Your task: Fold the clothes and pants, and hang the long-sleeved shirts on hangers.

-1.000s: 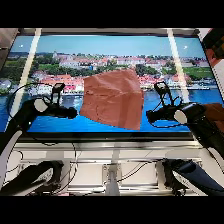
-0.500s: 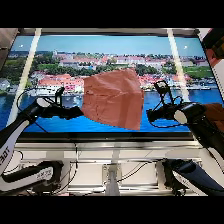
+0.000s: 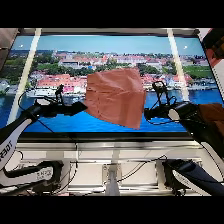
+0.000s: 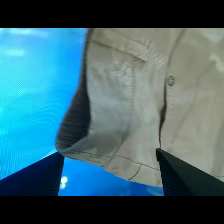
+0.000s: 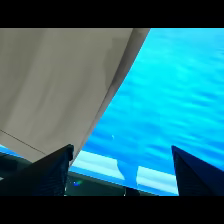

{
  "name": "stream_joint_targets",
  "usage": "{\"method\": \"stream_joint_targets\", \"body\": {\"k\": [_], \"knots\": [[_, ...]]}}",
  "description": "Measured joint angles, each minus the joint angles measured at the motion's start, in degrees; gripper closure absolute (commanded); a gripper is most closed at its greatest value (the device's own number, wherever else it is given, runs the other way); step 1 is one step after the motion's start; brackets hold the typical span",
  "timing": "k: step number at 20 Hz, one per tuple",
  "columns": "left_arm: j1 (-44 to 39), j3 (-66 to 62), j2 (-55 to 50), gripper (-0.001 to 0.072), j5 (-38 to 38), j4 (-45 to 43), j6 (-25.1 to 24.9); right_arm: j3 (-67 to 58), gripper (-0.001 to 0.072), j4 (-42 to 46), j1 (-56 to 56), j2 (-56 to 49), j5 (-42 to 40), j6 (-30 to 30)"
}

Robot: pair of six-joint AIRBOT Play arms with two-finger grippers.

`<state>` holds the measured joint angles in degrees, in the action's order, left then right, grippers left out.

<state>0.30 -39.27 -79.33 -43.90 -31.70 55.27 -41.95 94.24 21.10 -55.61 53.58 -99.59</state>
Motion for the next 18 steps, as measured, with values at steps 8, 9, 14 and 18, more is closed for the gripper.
{"method": "stream_joint_targets", "body": {"k": [8, 9, 14, 18], "knots": [[0.0, 0.02, -0.13, 0.0017, 0.2, 0.63, -3.98, 0.13, 0.002, -0.28, 0.0, -1.44, -0.68, -0.76], [0.31, 0.02, -0.04, 0.0017, -0.57, 0.44, -4.52, 0.13, 0.002, -0.28, 0.0, -1.46, -0.68, -0.81], [5.05, -0.02, 0.44, 0.0017, -2.32, 0.02, -5.77, 0.13, 0.002, -0.31, 0.0, -1.51, -0.7, -0.9], [7.13, -0.04, 0.09, 0.0017, -2.12, 0.61, -6.1, 0.13, 0.002, -0.31, 0.0, -1.51, -0.76, -0.9]]}}
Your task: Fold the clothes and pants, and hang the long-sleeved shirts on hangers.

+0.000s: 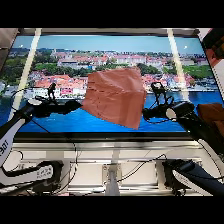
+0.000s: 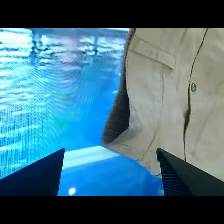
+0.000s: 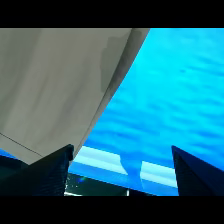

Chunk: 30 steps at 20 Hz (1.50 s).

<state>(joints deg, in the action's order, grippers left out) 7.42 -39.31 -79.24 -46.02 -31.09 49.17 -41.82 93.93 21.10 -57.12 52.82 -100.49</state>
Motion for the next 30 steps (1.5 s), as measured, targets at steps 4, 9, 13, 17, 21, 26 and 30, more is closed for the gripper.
{"method": "stream_joint_targets", "body": {"k": [4, 9, 13, 17, 21, 26, 30], "knots": [[-1.88, -0.85, -2.27, 0.0018, 0.55, 3.17, -2.14, 0.0, 0.002, -0.09, 0.0, 0.0, 0.02, 0.0], [-6.71, -3.28, -4.63, 0.0186, 1.68, 5.49, -4.74, 0.02, 0.002, -0.26, 0.0, 0.0, 0.02, 0.0], [-8.17, -4.15, -5.2, 0.0532, 2.78, 5.84, -5.64, 0.0, 0.002, -0.31, 0.0, 0.0, 0.04, 0.0], [-8.66, -4.44, -5.29, 0.0695, 2.8, 6.43, -5.92, 0.0, 0.002, -0.31, 0.0, 0.0, 0.04, 0.0], [-8.81, -4.5, -5.27, 0.0695, 1.46, 6.67, -6.43, 0.0, 0.0375, 0.33, 0.0, 0.0, -0.11, 0.02], [-8.81, -4.5, -4.31, 0.0695, -0.52, 6.14, -6.75, 0.0, 0.0703, 5.88, -2.67, -0.04, -0.61, 0.02], [-8.81, -4.5, -3.54, 0.0694, -1.4, 4.33, -6.78, 0.0, 0.0705, 2.1, -15.04, -0.22, 1.46, 3.82]]}}
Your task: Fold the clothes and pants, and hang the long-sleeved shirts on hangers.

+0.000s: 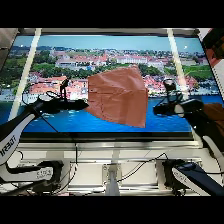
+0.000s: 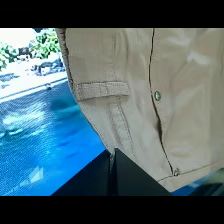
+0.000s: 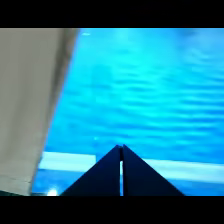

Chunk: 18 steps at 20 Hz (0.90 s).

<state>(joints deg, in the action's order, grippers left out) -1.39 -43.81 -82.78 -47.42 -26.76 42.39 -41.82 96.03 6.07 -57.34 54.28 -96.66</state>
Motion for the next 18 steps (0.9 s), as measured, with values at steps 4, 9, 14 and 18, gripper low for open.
{"method": "stream_joint_targets", "body": {"k": [4, 9, 14, 18], "knots": [[-0.04, 0.0, 0.24, 0.0694, -0.28, -0.68, -0.02, 0.11, 0.0705, -18.93, -14.73, -2.73, 6.62, 14.05], [-0.04, 0.0, 0.28, 0.0694, -0.39, -0.98, 0.0, 3.3, 0.02, -40.28, -20.98, -9.92, 14.23, 27.93], [-0.04, 0.0, 0.28, 0.0694, -0.39, -1.01, 0.0, 6.25, 0.0237, -48.39, -19.3, -15.02, 9.75, 30.1], [-0.04, 0.0, 0.28, 0.0694, -0.39, -1.03, 0.0, 6.78, 0.0243, -51.82, -18.75, -20.28, 10.86, 28.74]]}}
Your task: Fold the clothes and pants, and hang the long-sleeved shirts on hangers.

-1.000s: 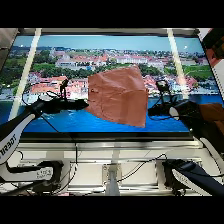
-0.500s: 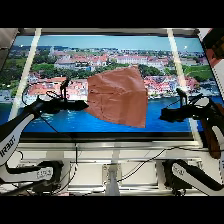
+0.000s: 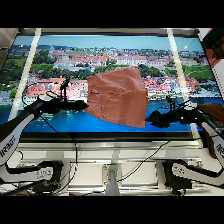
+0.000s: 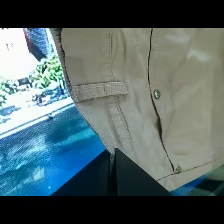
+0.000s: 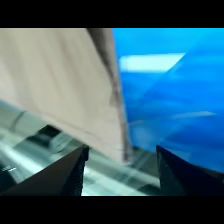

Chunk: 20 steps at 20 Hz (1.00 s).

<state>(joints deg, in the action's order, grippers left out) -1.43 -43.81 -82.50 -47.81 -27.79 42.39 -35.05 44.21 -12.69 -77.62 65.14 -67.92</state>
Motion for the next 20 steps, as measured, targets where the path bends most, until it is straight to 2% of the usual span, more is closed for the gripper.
{"method": "stream_joint_targets", "body": {"k": [3, 4, 7, 9, 11, 12, 13, 14, 15, 17, 20], "knots": [[0.0, 0.0, 0.0, 0.0694, 0.0, 0.0, 0.0, 0.13, 0.0286, -3.56, 0.13, -4.5, 1.88, -0.46], [0.0, 0.0, 0.0, 0.0694, 0.0, 0.0, 0.0, 0.13, 0.0328, -4.79, 0.17, -5.7, 2.14, -0.39], [0.0, 0.0, 0.0, 0.0694, 0.0, 0.0, 0.0, 0.22, 0.0338, -7.19, 0.22, -8.04, 2.27, 1.53], [0.0, 0.0, 0.0, 0.0694, 0.0, 0.0, 0.0, 0.26, 0.0432, -7.96, 0.24, -8.74, 2.05, 3.56], [0.0, 0.0, 0.0, 0.0689, 0.0, 0.0, 0.0, 0.28, 0.0657, -8.39, 0.24, -9.11, 1.07, 5.88], [0.02, 0.0, 0.0, 0.0573, 0.0, 0.0, 0.0, 0.28, 0.0703, -8.5, 0.24, -9.2, 0.13, 6.4], [0.17, 0.0, 0.02, 0.0257, -0.11, -0.09, -0.02, 0.24, 0.0703, -8.7, 0.24, -9.27, -0.13, 7.15], [0.59, -0.02, 0.02, -0.0003, -0.09, -0.22, 0.0, 0.24, 0.0703, -8.87, 0.24, -9.27, -0.22, 7.85], [1.2, -0.04, 0.11, 0.002, -0.04, -0.26, 0.0, 0.24, 0.0703, -9.09, 0.24, -9.33, -0.15, 8.33], [3.28, -0.04, 0.22, 0.002, -0.83, -0.35, 0.02, 0.24, 0.0704, -9.4, 0.24, -9.38, -0.15, 9.31], [7.98, -0.04, 0.37, 0.0021, -5.53, -0.5, 0.04, 0.24, 0.0704, -9.66, 0.24, -9.42, -0.09, 10.4]]}}
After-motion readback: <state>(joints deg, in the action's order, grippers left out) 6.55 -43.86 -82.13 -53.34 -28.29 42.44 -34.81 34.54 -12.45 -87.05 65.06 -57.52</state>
